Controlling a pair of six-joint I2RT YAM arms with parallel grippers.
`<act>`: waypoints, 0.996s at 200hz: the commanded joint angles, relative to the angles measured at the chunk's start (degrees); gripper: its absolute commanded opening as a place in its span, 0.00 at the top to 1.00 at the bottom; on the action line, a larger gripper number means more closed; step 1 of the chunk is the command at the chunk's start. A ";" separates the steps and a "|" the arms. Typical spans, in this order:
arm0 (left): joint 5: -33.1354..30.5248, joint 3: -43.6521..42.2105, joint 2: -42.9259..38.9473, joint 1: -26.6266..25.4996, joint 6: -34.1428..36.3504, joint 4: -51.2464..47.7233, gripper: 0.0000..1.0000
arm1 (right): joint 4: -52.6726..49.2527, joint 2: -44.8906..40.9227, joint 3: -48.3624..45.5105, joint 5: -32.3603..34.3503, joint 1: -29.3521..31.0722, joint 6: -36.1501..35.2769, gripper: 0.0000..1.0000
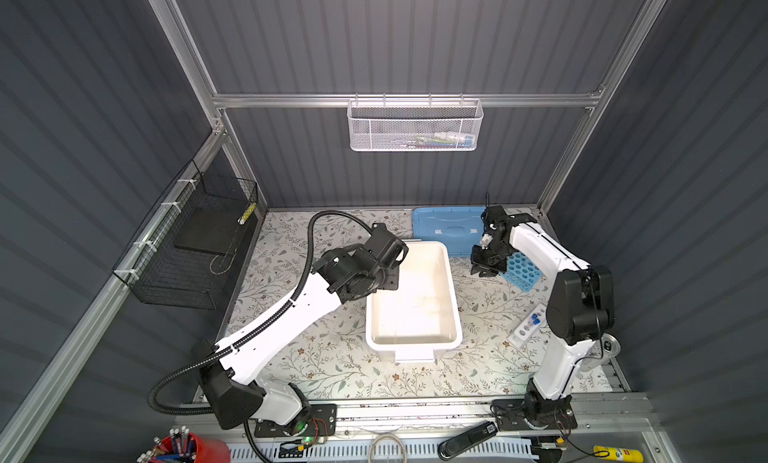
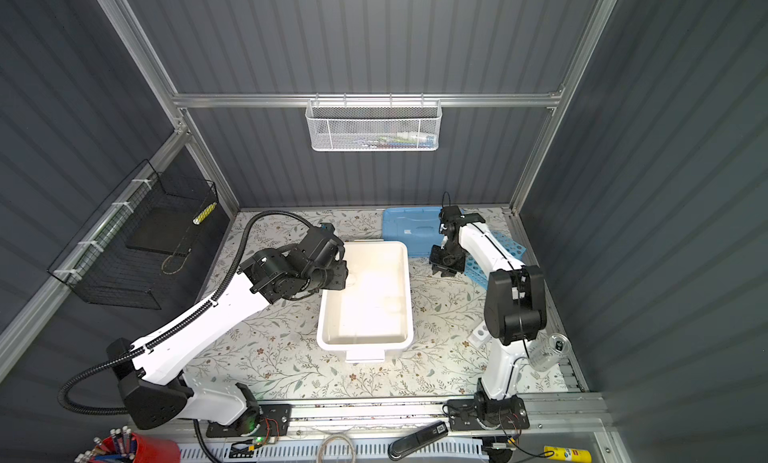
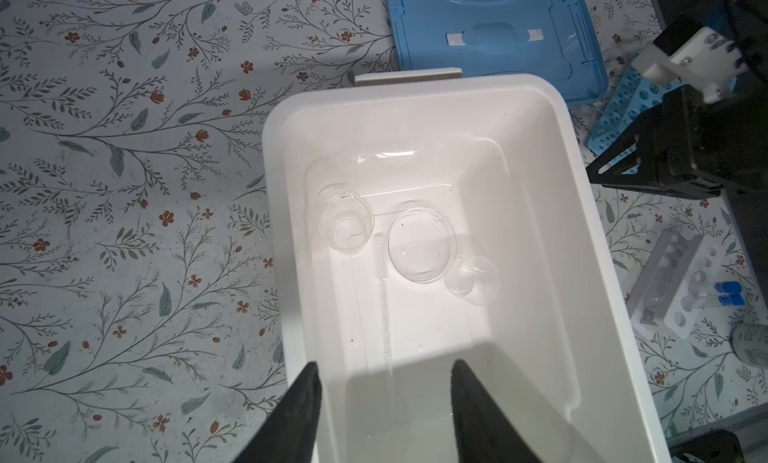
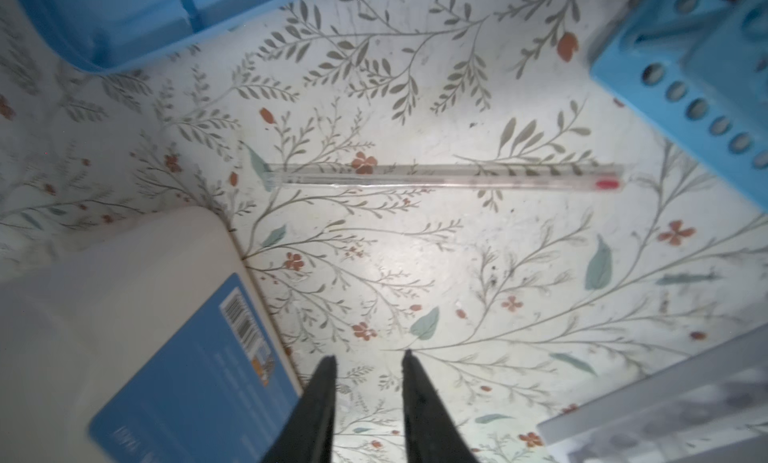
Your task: Organize the chemistry lab equipment
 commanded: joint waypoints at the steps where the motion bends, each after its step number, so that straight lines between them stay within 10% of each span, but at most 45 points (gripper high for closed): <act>1: -0.19 2.50 0.71 0.68 0.45 -2.04 0.44 | 0.95 2.83 3.63 2.24 -1.07 -1.15 0.61; 199: 0.09 0.72 0.08 1.23 -1.67 -1.25 0.42 | 3.60 16.77 5.90 -5.19 -7.14 -9.12 0.49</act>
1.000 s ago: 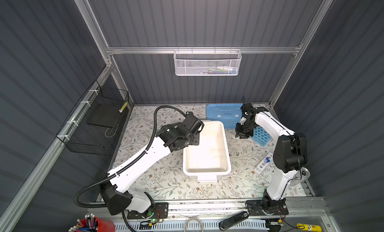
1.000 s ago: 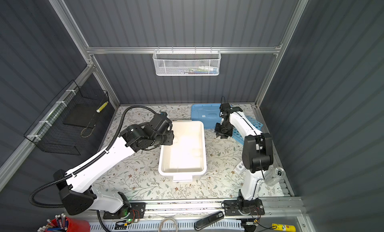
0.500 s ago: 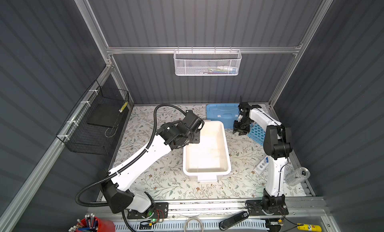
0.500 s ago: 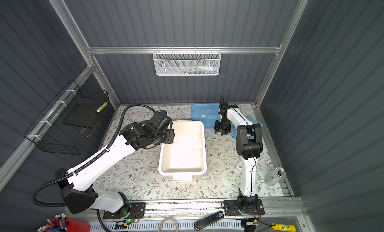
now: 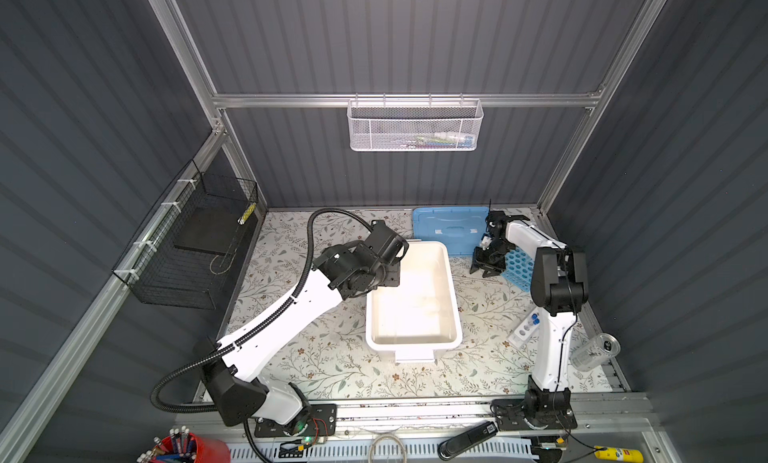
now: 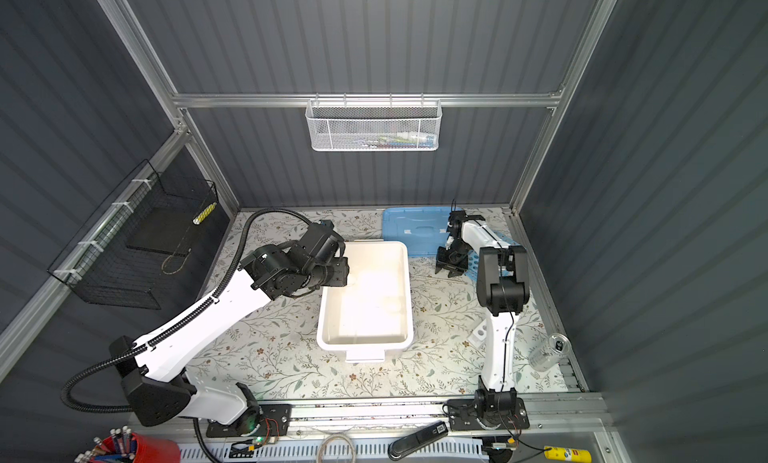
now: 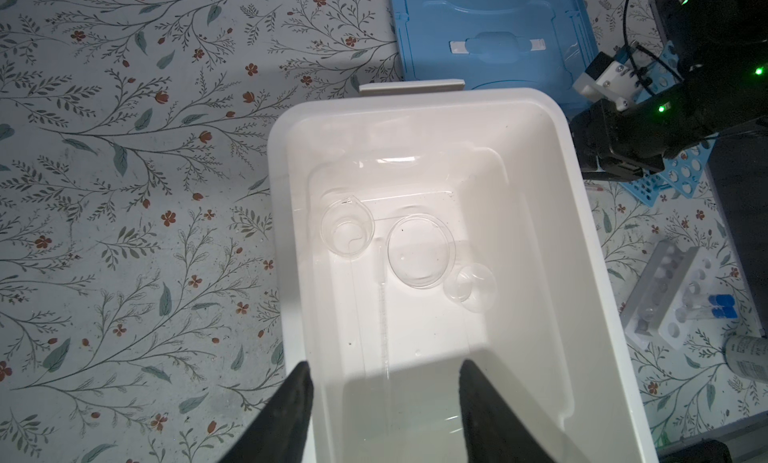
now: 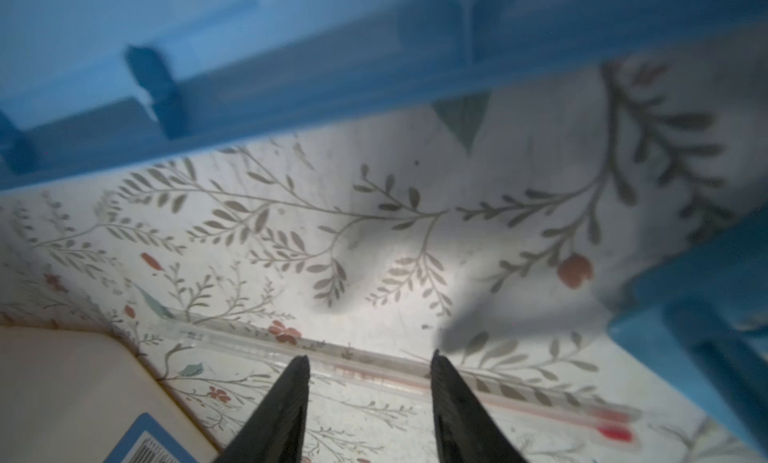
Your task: Organize the chemistry lab equipment
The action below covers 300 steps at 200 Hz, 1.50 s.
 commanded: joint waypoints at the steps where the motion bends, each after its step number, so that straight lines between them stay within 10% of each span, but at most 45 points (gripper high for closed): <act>1: 0.09 -1.09 -1.10 0.37 -1.00 -0.57 0.42 | 0.54 0.04 -1.19 -0.92 -0.80 -0.49 0.49; 217: 1.18 -5.40 -3.41 0.32 -1.78 2.57 0.43 | -2.98 -14.79 -16.32 -4.21 3.63 -1.67 0.48; 300: 1.94 -4.70 -3.06 0.39 -1.14 2.35 0.44 | -4.52 -11.75 -14.70 11.32 10.27 -9.99 0.43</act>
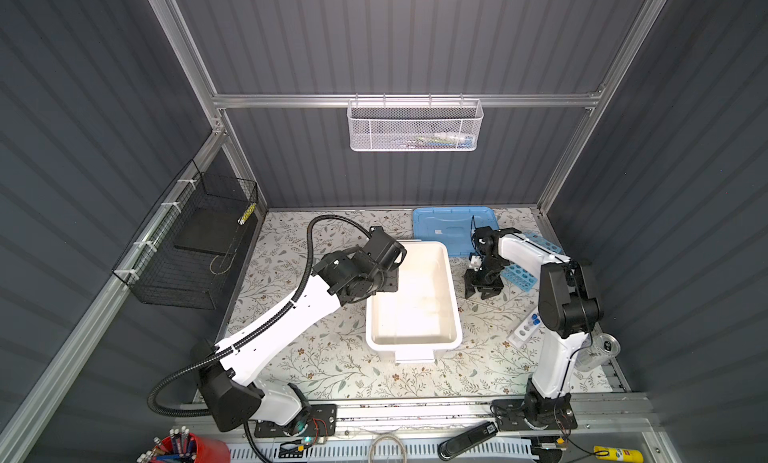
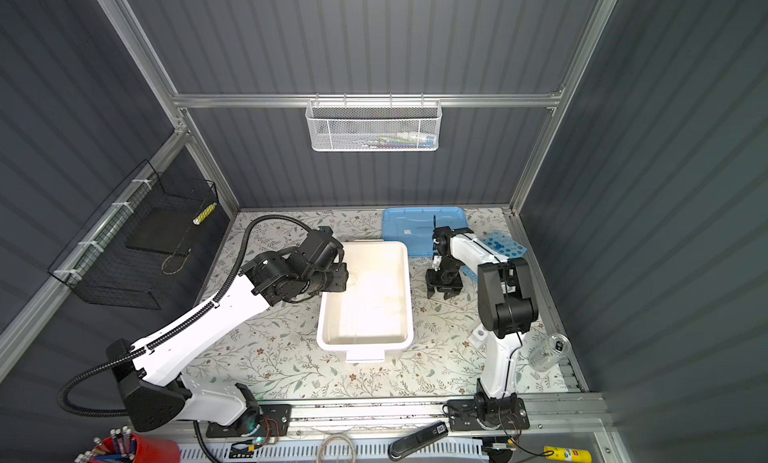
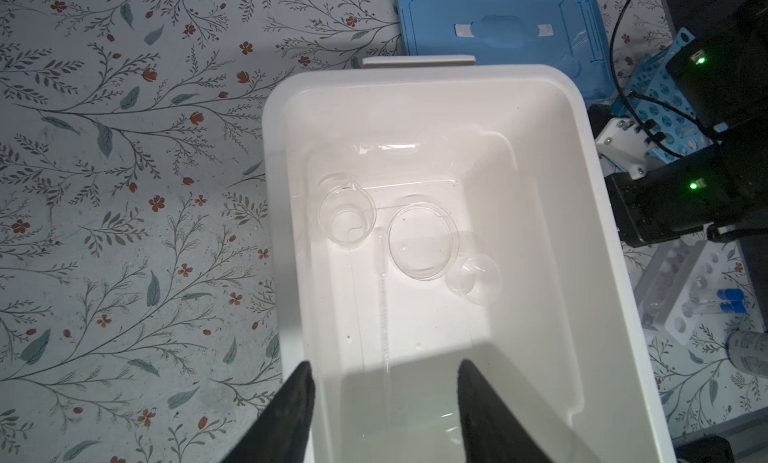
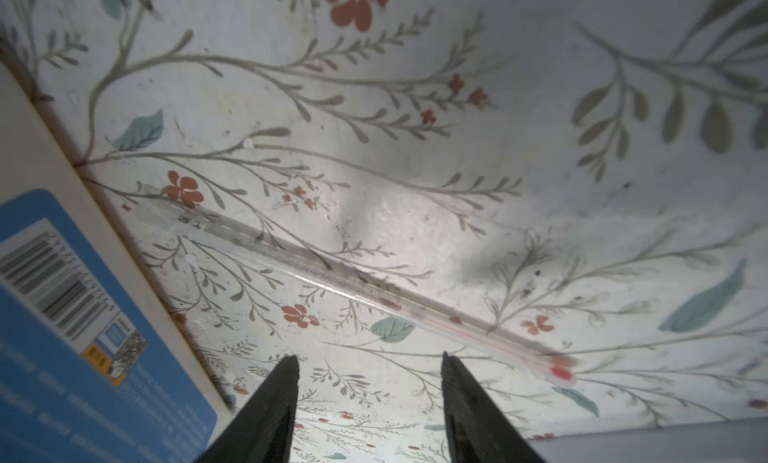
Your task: Organize the chemistry lab equipment
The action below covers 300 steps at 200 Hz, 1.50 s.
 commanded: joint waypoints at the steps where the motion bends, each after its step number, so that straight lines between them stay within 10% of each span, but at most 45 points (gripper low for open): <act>1: 0.84 0.35 -1.07 0.39 -0.09 -0.26 0.44 | -0.69 1.97 1.19 6.38 1.23 -4.28 0.43; 188: -0.98 -0.88 -2.83 0.35 -0.27 -1.04 0.44 | 3.81 5.74 -0.61 7.01 5.97 -9.00 0.49; 300: -1.00 -0.97 -2.92 0.39 0.09 -1.19 0.43 | 0.12 7.45 0.48 4.68 5.62 -0.50 0.77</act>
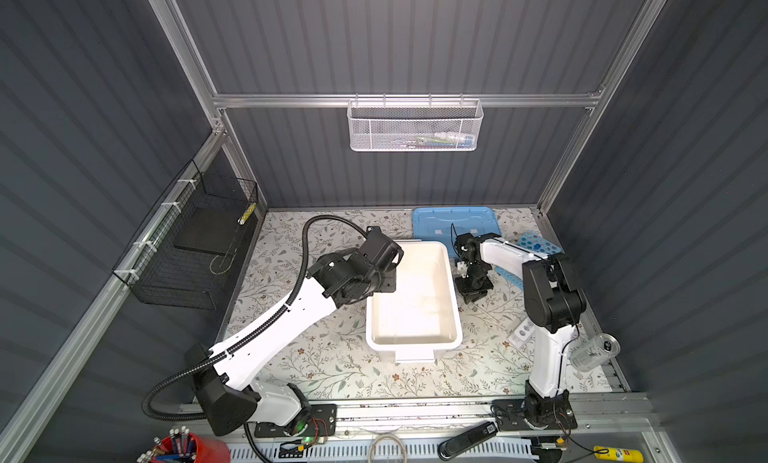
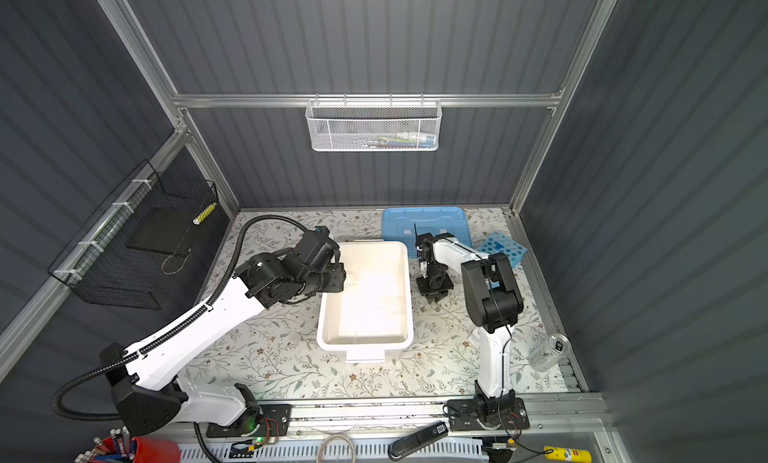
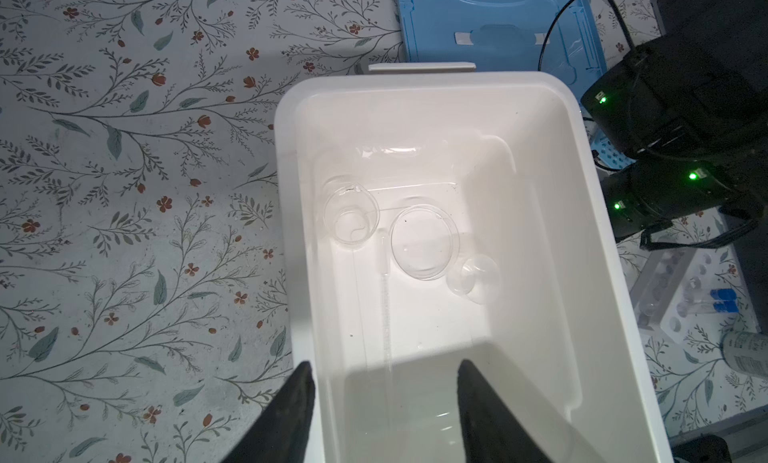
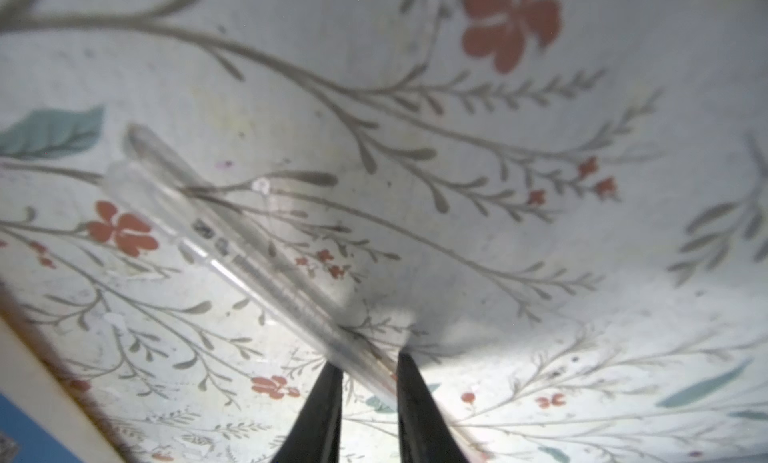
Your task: Organize the chemistry lab equipment
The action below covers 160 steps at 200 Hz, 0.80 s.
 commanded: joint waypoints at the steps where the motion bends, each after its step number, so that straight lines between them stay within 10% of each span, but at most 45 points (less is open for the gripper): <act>1: -0.41 -0.44 -1.30 0.39 0.09 -0.95 0.43 | -2.45 2.75 0.20 -2.39 -0.07 3.29 0.77; 160: -1.08 -1.61 -2.88 0.43 0.41 -1.08 0.43 | -3.50 3.28 0.09 -2.90 0.72 15.25 0.94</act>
